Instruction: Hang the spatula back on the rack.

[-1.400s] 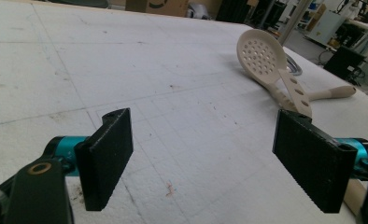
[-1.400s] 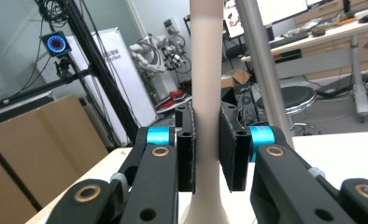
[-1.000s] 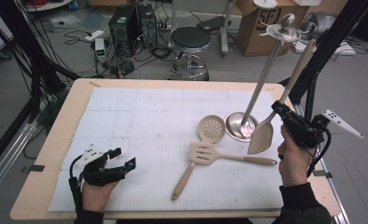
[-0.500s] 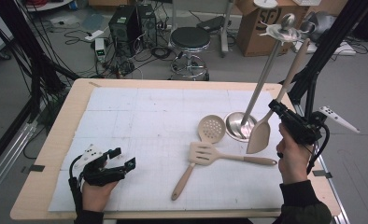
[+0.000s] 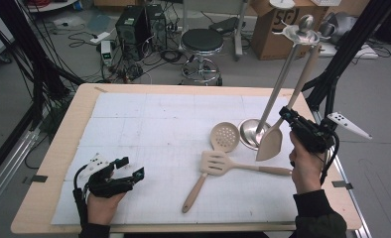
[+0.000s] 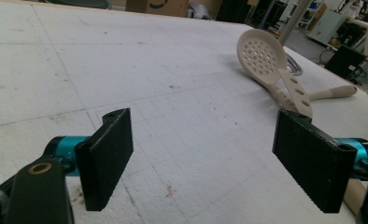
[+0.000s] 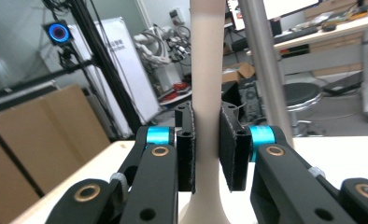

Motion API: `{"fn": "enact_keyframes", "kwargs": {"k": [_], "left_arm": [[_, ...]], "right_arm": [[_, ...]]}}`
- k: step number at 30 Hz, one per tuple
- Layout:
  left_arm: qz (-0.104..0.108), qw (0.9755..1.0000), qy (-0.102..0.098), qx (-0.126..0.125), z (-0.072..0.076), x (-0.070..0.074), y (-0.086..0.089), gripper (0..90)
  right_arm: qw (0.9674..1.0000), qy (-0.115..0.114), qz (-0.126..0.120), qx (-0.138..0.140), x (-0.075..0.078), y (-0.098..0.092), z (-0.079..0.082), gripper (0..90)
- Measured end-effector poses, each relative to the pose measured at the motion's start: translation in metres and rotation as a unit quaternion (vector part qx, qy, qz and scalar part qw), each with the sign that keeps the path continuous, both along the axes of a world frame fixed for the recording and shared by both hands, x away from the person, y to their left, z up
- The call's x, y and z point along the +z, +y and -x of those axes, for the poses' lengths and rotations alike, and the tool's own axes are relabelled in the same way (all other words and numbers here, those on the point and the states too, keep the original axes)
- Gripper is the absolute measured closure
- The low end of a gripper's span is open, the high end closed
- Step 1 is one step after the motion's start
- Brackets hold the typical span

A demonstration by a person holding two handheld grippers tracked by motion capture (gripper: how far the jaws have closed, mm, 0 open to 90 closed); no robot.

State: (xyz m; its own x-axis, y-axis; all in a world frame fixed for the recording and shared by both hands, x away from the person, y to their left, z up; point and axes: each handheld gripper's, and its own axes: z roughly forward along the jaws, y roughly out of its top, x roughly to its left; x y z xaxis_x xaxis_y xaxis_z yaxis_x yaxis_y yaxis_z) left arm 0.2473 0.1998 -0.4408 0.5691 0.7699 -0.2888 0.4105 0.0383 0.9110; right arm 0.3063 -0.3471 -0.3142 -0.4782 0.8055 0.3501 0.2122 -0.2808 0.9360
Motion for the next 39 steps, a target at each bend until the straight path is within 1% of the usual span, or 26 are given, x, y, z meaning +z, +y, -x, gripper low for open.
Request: {"fn": "enact_keyframes", "kwargs": {"k": [2,4,7,10,12,13,15,18,19,20,21,23,25,26,28,30,31,32,33,36,38,39], "left_arm": [[0.0,1.0,0.0,0.0,0.0,0.0,0.0,20.8],[-0.001,1.0,0.0,0.0,0.0,0.0,0.0,20.9],[-0.001,1.0,-0.001,0.0,0.0,0.0,-0.001,20.8],[-0.001,1.0,0.0,0.0,0.0,0.0,-0.001,20.9],[-0.002,1.0,-0.001,-0.001,0.0,0.0,0.0,20.9],[-0.003,1.0,0.0,0.0,0.0,0.0,0.0,20.8],[-0.001,1.0,0.0,0.001,0.0,0.0,0.0,20.9],[-0.001,1.0,0.0,0.001,0.0,0.0,0.0,20.9],[-0.001,1.0,0.0,0.001,0.0,0.0,0.0,20.9],[-0.001,1.0,-0.001,0.0,0.0,0.0,0.0,20.9],[-0.001,1.0,-0.001,-0.001,0.0,0.0,0.0,20.9],[-0.001,1.0,0.0,-0.002,0.0,0.0,-0.001,20.8],[-0.001,1.0,-0.001,0.0,0.0,0.0,-0.001,20.9],[0.0,1.0,-0.001,0.0,0.0,0.0,-0.001,20.9],[0.0,1.0,0.0,-0.001,0.0,0.0,-0.001,20.9],[-0.002,1.0,0.0,-0.002,0.0,0.0,-0.001,20.9],[-0.002,1.0,0.0,-0.002,0.0,0.0,-0.001,20.9],[-0.002,1.0,0.0,-0.002,0.0,0.0,-0.001,20.9],[-0.001,1.0,0.0,-0.002,0.0,0.0,-0.001,20.9],[-0.002,1.0,0.0,-0.001,0.0,0.0,-0.001,20.8],[-0.002,1.0,0.0,-0.001,0.0,0.0,-0.001,20.9],[-0.002,1.0,0.0,-0.001,0.0,0.0,-0.001,20.8]], "right_arm": [[0.9999,0.0,0.015,-0.006,0.0,-0.002,-0.001,78.6],[0.9997,-0.001,0.023,-0.009,0.0,-0.002,-0.003,78.5],[0.9994,-0.004,0.03,-0.014,-0.001,-0.003,-0.004,77.9],[0.9994,-0.001,0.026,-0.023,-0.002,-0.003,-0.006,76.0],[0.9999,-0.001,0.007,-0.012,-0.002,-0.004,-0.007,68.6],[0.9999,-0.002,0.005,-0.012,-0.002,-0.003,-0.007,64.7],[0.9998,-0.005,0.01,-0.019,-0.002,-0.003,-0.007,57.9],[0.9995,0.004,-0.004,-0.032,-0.003,-0.005,-0.007,46.0],[0.9993,0.007,-0.009,-0.036,-0.003,-0.007,-0.007,44.9],[0.9992,0.01,-0.015,-0.034,-0.003,-0.008,-0.006,45.9],[0.9992,0.006,-0.022,-0.032,-0.003,-0.009,-0.005,46.0],[0.9991,0.004,-0.026,-0.033,-0.004,-0.009,-0.003,44.1],[0.999,0.008,-0.024,-0.036,-0.005,-0.009,-0.001,43.3],[0.9991,0.005,-0.025,-0.034,-0.006,-0.009,-0.001,43.5],[0.9992,0.012,-0.021,-0.031,-0.008,-0.008,-0.001,43.5],[0.9992,0.015,-0.022,-0.028,-0.01,-0.007,-0.001,43.4],[0.9993,0.01,-0.023,-0.029,-0.01,-0.007,-0.001,43.5],[0.9991,0.009,-0.03,-0.029,-0.009,-0.007,-0.001,44.0],[0.9991,0.008,-0.032,-0.027,-0.008,-0.007,-0.001,44.4],[0.9992,0.003,-0.034,-0.019,-0.002,-0.006,-0.001,49.0],[0.9994,-0.006,-0.033,-0.012,0.003,-0.006,-0.002,52.2],[0.9994,-0.006,-0.032,-0.011,0.005,-0.006,-0.002,53.0]]}}
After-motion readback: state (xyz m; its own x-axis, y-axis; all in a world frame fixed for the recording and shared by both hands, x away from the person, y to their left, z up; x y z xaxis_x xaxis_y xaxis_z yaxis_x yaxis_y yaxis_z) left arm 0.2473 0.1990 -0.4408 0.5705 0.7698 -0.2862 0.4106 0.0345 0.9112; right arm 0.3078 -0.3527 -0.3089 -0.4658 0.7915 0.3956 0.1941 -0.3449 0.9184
